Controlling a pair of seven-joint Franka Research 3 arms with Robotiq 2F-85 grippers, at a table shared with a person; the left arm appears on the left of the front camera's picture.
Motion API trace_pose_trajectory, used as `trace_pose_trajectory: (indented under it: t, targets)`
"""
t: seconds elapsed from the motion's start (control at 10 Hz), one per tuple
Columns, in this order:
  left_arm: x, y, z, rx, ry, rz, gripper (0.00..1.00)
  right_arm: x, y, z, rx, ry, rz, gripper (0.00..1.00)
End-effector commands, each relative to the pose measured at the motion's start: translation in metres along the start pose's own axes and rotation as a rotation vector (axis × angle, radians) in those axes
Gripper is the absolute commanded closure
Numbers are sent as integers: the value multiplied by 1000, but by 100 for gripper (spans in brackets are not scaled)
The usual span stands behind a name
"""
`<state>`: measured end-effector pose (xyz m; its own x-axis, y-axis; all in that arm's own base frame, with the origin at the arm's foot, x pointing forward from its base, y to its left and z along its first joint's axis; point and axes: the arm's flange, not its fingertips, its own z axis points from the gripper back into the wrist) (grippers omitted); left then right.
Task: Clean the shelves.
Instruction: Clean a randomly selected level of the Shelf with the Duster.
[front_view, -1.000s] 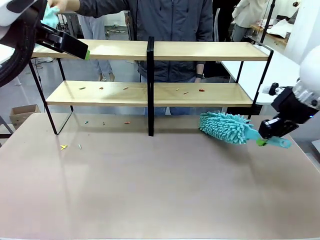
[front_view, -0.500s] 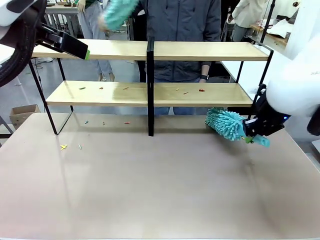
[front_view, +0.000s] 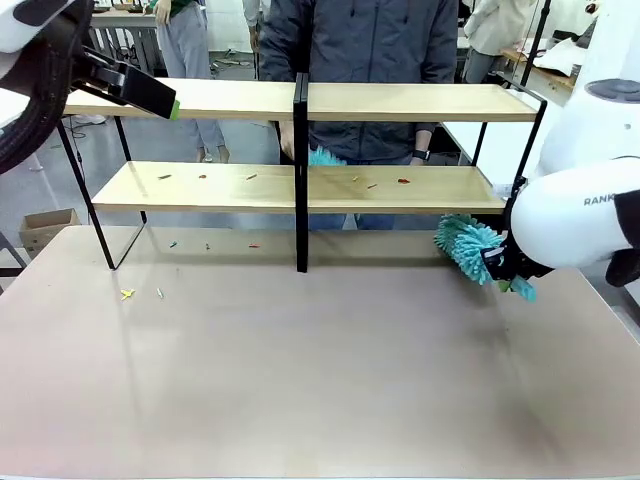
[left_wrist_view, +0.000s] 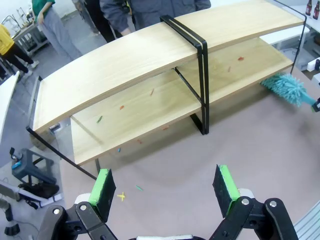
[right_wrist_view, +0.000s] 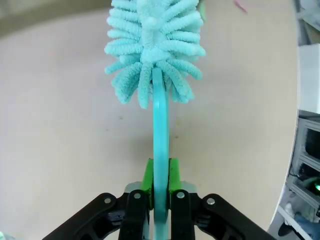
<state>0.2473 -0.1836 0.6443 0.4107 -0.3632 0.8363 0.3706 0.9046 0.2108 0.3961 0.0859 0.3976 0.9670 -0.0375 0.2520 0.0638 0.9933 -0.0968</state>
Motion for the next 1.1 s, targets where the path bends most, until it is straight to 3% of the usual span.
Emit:
trace_pose_trajectory:
  t: [0.0, 0.4, 0.6, 0.8, 1.0]
  targets:
    - [0, 1, 1, 3, -2, 1, 0, -60, -8, -15, -180, -9, -91, 88]
    - [0, 1, 1, 3, -2, 1, 0, -69, 2, -13, -69, -54, 72, 88]
    - [0, 1, 1, 3, -2, 1, 0, -71, 4, -11, -76, -66, 80, 88]
    - [0, 1, 1, 3, -2, 1, 0, -74, 3, -5, 22, -89, 126, 88]
    - [0, 1, 1, 3, -2, 1, 0, -80, -4, 11, 183, -53, 182, 88]
